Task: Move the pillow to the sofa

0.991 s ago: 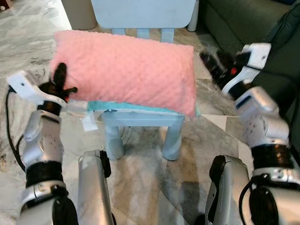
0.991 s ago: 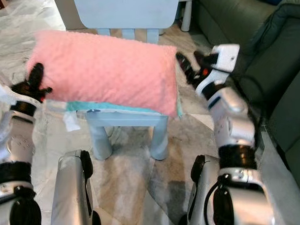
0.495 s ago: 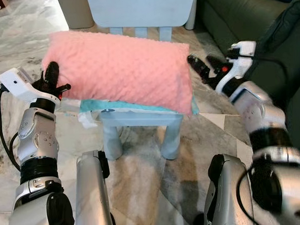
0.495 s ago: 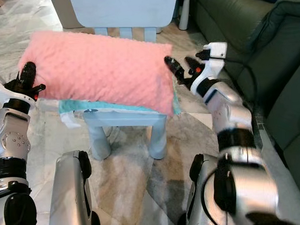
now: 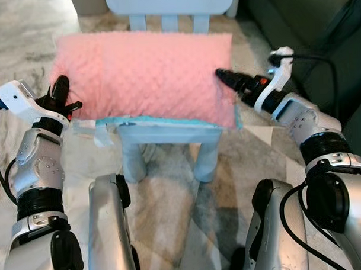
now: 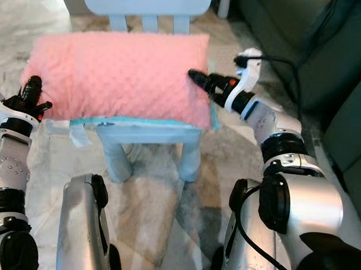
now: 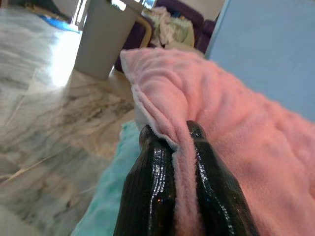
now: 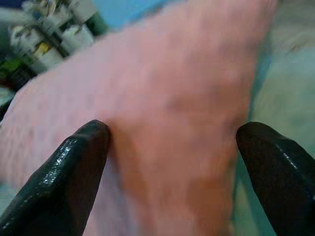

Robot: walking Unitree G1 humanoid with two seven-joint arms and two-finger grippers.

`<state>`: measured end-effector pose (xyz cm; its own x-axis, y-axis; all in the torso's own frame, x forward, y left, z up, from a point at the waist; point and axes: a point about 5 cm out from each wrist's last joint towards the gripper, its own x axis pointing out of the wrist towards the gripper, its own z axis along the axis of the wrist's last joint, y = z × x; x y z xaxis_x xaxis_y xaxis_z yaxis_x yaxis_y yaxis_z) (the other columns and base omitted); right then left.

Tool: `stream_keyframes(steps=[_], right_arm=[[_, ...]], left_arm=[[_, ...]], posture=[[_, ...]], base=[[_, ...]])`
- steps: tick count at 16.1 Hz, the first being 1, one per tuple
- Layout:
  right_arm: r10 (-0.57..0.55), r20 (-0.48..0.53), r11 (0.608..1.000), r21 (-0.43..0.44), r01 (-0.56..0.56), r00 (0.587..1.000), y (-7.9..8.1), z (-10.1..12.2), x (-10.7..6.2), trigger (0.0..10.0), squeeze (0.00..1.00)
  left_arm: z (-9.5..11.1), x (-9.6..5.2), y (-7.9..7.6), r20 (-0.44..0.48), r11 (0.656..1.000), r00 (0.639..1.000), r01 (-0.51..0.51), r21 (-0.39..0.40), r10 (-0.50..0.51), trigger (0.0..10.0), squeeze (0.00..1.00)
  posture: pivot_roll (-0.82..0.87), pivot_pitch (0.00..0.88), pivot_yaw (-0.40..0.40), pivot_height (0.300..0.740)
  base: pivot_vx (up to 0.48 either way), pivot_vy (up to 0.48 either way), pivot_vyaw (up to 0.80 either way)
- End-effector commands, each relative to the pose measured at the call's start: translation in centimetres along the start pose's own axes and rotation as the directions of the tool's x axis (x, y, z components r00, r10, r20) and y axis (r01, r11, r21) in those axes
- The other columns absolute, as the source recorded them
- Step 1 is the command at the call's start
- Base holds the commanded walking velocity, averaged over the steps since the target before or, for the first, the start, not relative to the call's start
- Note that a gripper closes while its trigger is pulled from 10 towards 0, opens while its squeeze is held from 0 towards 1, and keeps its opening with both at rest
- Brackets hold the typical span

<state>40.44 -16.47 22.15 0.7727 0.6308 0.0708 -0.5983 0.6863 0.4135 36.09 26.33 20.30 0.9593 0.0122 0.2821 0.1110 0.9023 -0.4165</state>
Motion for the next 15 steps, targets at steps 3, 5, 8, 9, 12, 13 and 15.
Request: stream_keyframes(steps=[3,5,8,9,12,13,15], right_arm=[[0.062,-0.075,0.994,-0.081,-0.069,0.995,1.6,-0.2,1.6,10.0,0.48],[0.035,-0.076,0.993,-0.112,-0.043,0.996,2.0,-0.5,2.3,10.0,0.00],[0.048,-0.034,0.992,-0.116,-0.051,0.998,3.1,-0.3,3.4,10.0,0.00],[0.067,-0.023,0.991,-0.111,-0.069,0.998,3.4,-0.3,3.6,8.3,0.00],[0.098,0.006,0.992,-0.079,-0.097,0.995,3.8,-0.4,3.8,0.0,0.00],[0.099,0.007,0.992,-0.077,-0.098,0.995,3.7,-0.4,3.8,0.0,0.00],[0.108,0.010,0.992,-0.069,-0.107,0.994,3.4,-0.5,3.4,0.0,0.00]], left_arm=[[0.6,0.3,-0.3,-0.023,0.999,0.999,0.037,0.016,-0.037,0.8,0.00],[0.4,0.2,-0.1,-0.035,0.999,0.999,0.035,0.014,-0.034,1.0,0.00],[0.3,0.1,-0.2,-0.052,0.999,0.998,0.045,0.012,-0.045,1.8,0.00],[0.3,0.2,-0.2,-0.057,0.999,0.997,0.048,0.012,-0.047,1.8,0.00],[0.3,0.3,-0.4,-0.067,0.998,0.996,0.066,0.016,-0.064,2.5,0.00],[0.3,0.2,-0.4,-0.068,0.998,0.996,0.065,0.017,-0.064,2.5,0.00],[0.3,0.2,-0.4,-0.072,0.998,0.995,0.064,0.018,-0.063,3.1,0.00]], posture=[[0.10,0.252,-0.007,0.330],[0.11,0.250,-0.003,0.330],[0.11,0.246,0.003,0.330],[0.11,0.246,0.003,0.330],[0.12,0.241,0.007,0.330],[0.12,0.241,0.007,0.330],[0.12,0.242,0.008,0.330]], base=[[0.000,0.000,0.00],[0.000,0.000,0.00],[0.000,0.000,0.00],[0.000,0.000,0.00],[0.000,0.000,0.00],[0.000,0.000,0.00],[0.000,0.000,0.00]])
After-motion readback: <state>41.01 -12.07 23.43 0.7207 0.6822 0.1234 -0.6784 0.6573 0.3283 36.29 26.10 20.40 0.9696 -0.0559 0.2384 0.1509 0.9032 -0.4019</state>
